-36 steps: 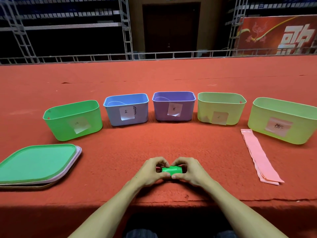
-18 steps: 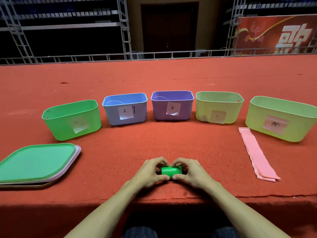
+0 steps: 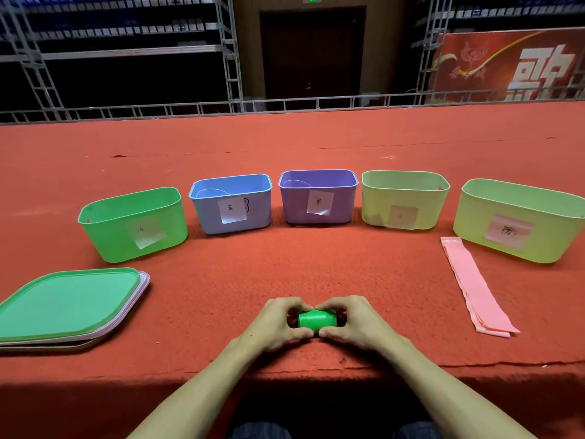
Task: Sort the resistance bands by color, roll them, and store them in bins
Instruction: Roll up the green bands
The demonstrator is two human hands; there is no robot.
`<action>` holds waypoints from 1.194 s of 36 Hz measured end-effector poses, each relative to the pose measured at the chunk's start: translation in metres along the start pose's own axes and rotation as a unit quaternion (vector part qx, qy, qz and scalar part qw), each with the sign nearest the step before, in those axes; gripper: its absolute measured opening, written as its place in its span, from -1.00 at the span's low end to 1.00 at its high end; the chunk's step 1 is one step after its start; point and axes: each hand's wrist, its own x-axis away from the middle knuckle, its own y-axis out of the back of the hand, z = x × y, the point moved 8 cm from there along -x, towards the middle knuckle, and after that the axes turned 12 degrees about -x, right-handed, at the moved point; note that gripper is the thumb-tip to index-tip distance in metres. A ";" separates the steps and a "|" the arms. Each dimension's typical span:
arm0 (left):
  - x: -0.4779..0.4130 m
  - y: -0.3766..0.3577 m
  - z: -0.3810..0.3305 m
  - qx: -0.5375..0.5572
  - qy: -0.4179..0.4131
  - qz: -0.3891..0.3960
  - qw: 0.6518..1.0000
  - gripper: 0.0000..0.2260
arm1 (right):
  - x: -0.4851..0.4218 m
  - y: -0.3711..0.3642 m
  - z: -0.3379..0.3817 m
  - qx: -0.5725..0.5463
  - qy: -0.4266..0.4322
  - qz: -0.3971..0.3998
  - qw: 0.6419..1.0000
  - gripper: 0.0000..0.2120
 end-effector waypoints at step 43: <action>-0.018 0.074 0.080 0.083 0.006 -0.034 0.996 -0.69 | -0.104 -0.040 0.055 -0.029 0.041 0.033 0.998 -0.65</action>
